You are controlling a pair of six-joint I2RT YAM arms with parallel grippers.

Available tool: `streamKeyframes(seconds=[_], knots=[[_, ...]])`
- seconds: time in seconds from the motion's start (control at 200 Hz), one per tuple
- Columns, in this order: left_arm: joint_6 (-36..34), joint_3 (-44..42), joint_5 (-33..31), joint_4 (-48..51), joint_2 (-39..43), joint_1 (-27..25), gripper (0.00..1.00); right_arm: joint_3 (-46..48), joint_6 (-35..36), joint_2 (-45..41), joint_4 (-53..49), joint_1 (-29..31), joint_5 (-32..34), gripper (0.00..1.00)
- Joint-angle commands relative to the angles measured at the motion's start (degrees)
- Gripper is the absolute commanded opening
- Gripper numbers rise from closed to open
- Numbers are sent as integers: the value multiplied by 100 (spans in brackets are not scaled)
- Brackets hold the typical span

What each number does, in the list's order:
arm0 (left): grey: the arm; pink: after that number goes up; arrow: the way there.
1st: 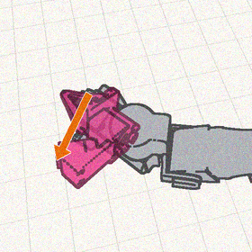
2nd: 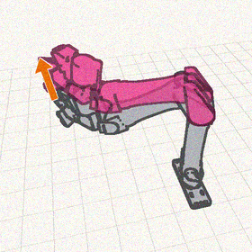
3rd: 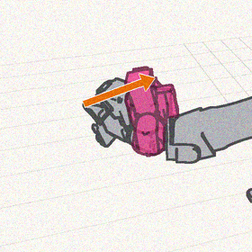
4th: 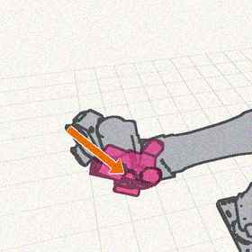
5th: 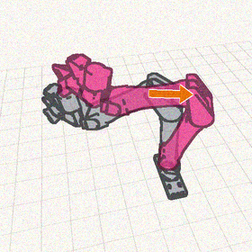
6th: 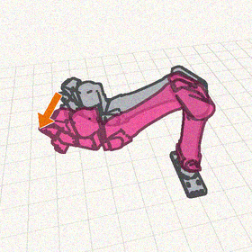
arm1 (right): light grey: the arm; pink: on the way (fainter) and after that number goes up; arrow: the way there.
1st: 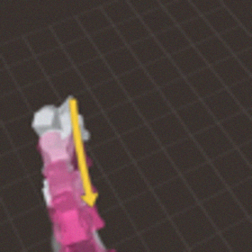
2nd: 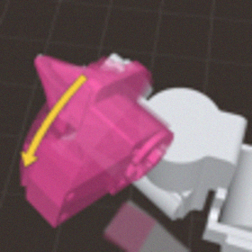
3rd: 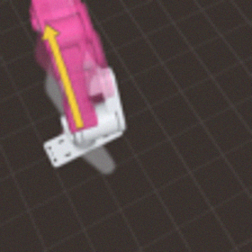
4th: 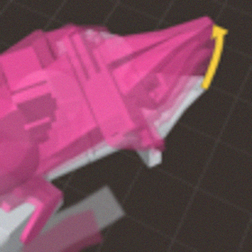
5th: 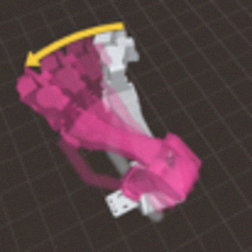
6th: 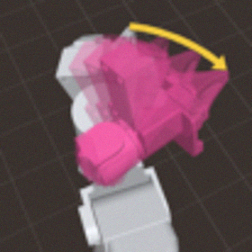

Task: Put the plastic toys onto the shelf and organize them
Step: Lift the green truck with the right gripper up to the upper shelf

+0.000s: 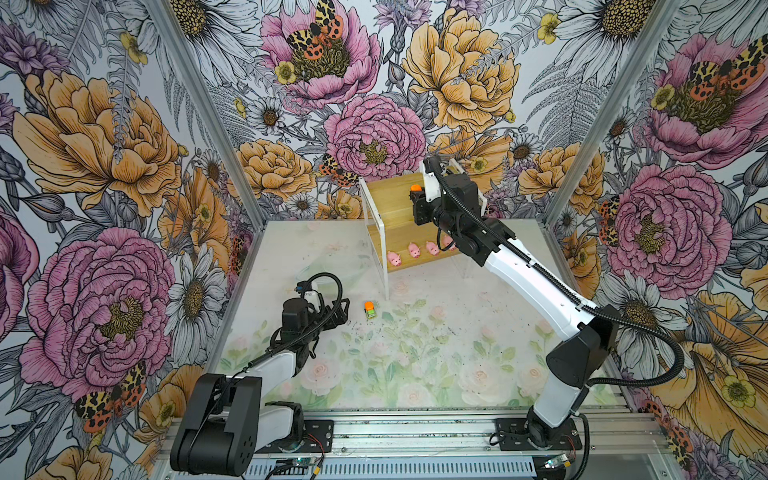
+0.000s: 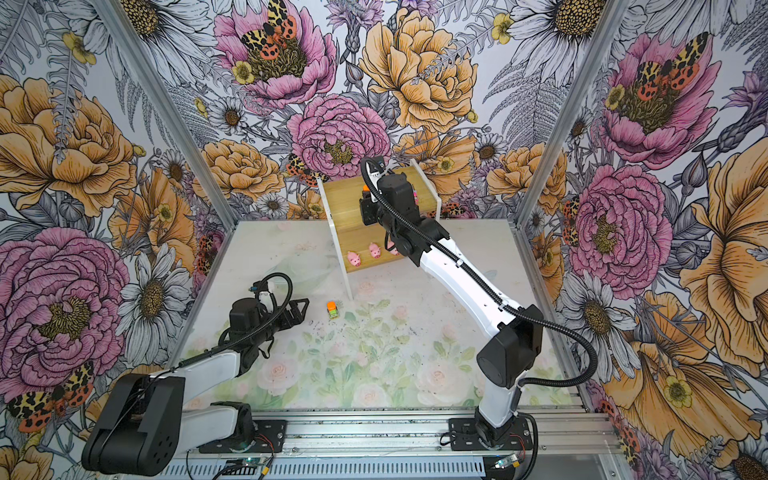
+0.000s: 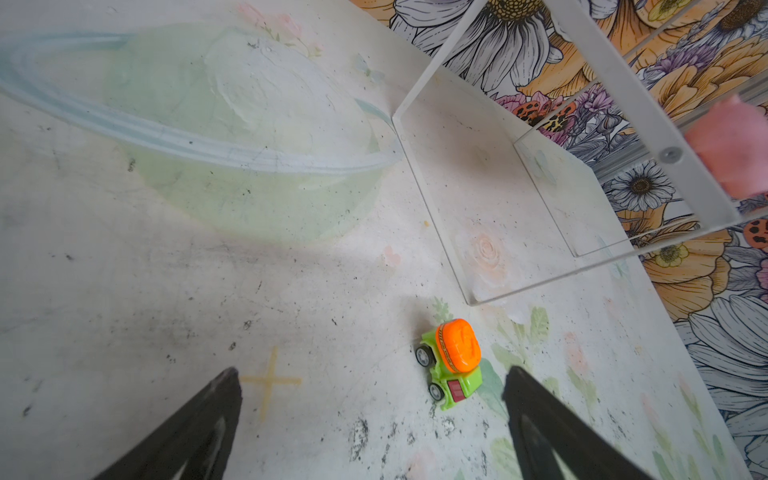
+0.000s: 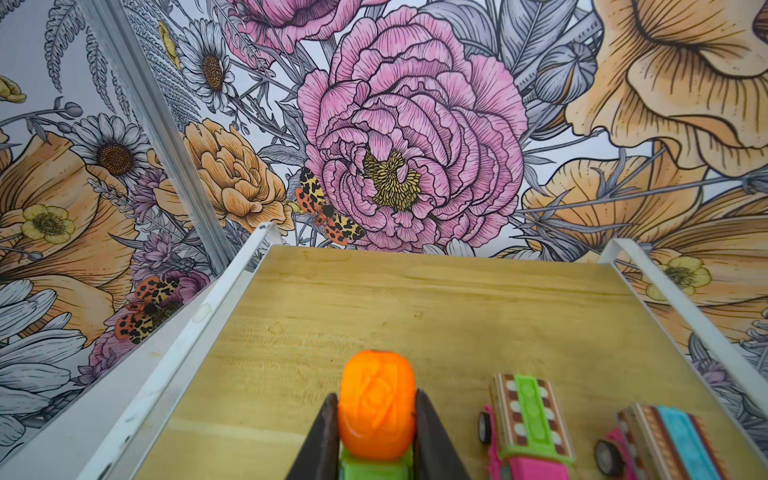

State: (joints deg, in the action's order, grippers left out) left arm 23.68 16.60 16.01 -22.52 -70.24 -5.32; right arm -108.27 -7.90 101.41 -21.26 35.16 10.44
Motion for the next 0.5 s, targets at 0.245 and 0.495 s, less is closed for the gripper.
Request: streamKeyframes(seconds=[0.245,0.495], knots=[[14,71,125,-132,-42,75,99,-181,-81,-95,-73,-60,80,21],[23,63,117,-137,-22,75,99,-103,-149,-86,-74,-84,111,22]])
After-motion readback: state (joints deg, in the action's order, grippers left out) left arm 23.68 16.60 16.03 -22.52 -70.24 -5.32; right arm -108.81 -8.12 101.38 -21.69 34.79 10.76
